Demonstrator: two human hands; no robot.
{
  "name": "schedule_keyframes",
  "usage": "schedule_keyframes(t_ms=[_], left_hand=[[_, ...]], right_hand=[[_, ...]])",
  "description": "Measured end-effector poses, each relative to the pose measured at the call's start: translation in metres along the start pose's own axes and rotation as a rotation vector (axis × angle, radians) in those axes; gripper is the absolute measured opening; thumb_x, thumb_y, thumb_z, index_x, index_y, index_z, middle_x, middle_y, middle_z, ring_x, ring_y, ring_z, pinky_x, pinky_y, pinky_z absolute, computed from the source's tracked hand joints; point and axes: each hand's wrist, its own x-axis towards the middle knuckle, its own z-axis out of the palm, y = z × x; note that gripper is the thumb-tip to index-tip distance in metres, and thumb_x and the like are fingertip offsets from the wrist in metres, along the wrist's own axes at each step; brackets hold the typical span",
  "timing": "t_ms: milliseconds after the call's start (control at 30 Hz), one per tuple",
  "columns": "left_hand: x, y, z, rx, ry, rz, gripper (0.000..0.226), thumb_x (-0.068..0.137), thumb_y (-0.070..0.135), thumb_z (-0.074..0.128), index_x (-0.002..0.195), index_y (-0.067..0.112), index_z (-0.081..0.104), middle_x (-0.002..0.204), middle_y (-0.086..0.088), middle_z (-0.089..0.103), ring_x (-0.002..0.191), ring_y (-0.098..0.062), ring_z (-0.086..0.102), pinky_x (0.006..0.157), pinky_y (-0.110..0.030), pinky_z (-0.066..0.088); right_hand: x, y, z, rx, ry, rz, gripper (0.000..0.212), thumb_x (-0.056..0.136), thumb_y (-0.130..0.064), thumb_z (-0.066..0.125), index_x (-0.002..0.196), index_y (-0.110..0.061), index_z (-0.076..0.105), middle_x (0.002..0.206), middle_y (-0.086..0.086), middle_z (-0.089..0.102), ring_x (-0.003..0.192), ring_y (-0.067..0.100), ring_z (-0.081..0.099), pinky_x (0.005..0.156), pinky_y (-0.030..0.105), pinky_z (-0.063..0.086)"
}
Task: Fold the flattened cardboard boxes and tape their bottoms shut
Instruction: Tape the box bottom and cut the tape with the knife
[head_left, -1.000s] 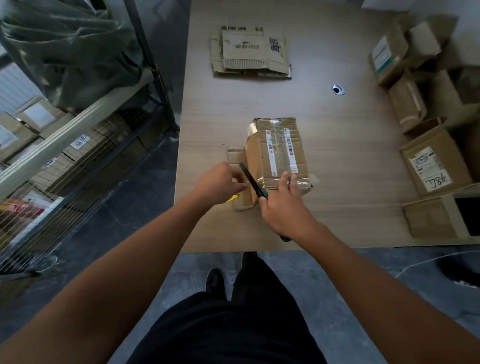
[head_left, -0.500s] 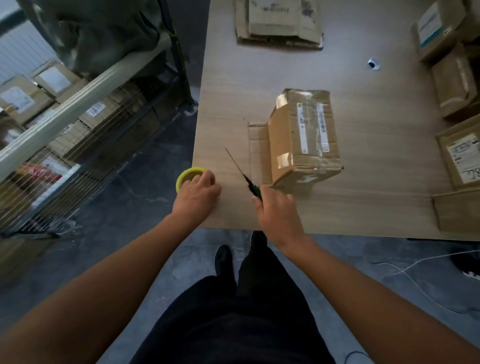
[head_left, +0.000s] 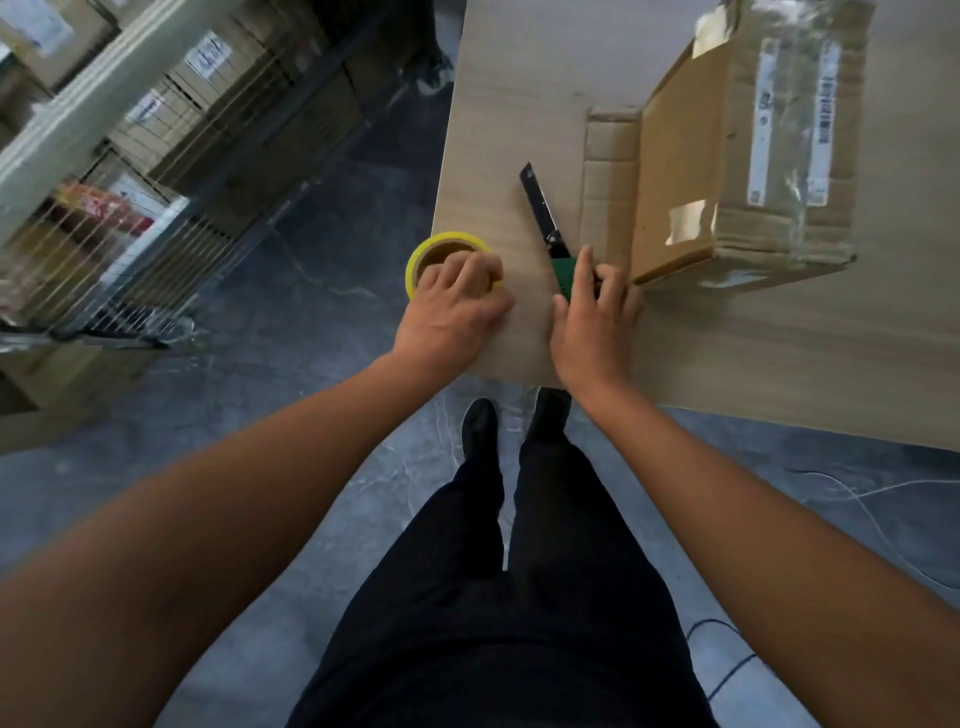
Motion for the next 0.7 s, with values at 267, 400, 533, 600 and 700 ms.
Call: schedule_keyframes(t_ms=[267, 400, 533, 600, 700], left_hand=[[-0.003, 0.024, 0.005, 0.0, -0.013, 0.082, 0.015, 0.085, 0.03, 0.076, 0.099, 0.025, 0.072, 0.119, -0.002, 0.052, 0.112, -0.028, 0.049, 0.095, -0.043, 0.035], [-0.001, 0.028, 0.002, 0.048, -0.039, 0.043, 0.04, 0.081, 0.028, 0.08, 0.118, 0.031, 0.067, 0.12, 0.0, 0.045, 0.105, -0.027, 0.053, 0.095, -0.041, 0.035], [0.002, 0.036, 0.005, 0.087, -0.102, -0.092, 0.074, 0.081, 0.034, 0.078, 0.146, 0.039, 0.041, 0.12, -0.003, 0.052, 0.106, -0.025, 0.051, 0.094, -0.04, 0.037], [0.004, 0.038, 0.004, 0.076, -0.104, -0.158, 0.066, 0.086, 0.041, 0.073, 0.145, 0.037, 0.042, 0.125, -0.002, 0.049, 0.114, -0.024, 0.047, 0.098, -0.04, 0.036], [0.01, 0.043, -0.009, 0.034, -0.199, -0.233, 0.06, 0.088, 0.041, 0.069, 0.144, 0.032, 0.049, 0.134, -0.002, 0.046, 0.128, -0.025, 0.038, 0.108, -0.042, 0.029]], right_hand=[[0.001, 0.003, -0.006, 0.034, -0.018, 0.036, 0.061, 0.101, -0.028, 0.055, 0.156, -0.009, 0.034, 0.137, 0.017, 0.044, 0.12, 0.037, 0.039, 0.103, 0.048, 0.033], [0.002, 0.005, -0.006, 0.032, -0.025, 0.023, 0.061, 0.102, -0.03, 0.051, 0.157, -0.01, 0.032, 0.139, 0.017, 0.042, 0.121, 0.036, 0.037, 0.102, 0.048, 0.034], [0.001, 0.007, -0.003, 0.064, -0.015, 0.024, 0.063, 0.1, -0.035, 0.044, 0.157, -0.01, 0.031, 0.139, 0.017, 0.042, 0.122, 0.036, 0.037, 0.102, 0.05, 0.036], [0.0, 0.007, -0.005, 0.099, -0.016, 0.017, 0.065, 0.1, -0.041, 0.039, 0.157, -0.011, 0.031, 0.141, 0.016, 0.041, 0.126, 0.036, 0.035, 0.105, 0.05, 0.034], [-0.006, 0.003, -0.02, 0.175, -0.011, 0.0, 0.062, 0.1, -0.041, 0.037, 0.155, -0.011, 0.036, 0.145, 0.014, 0.041, 0.131, 0.035, 0.034, 0.109, 0.05, 0.034]])
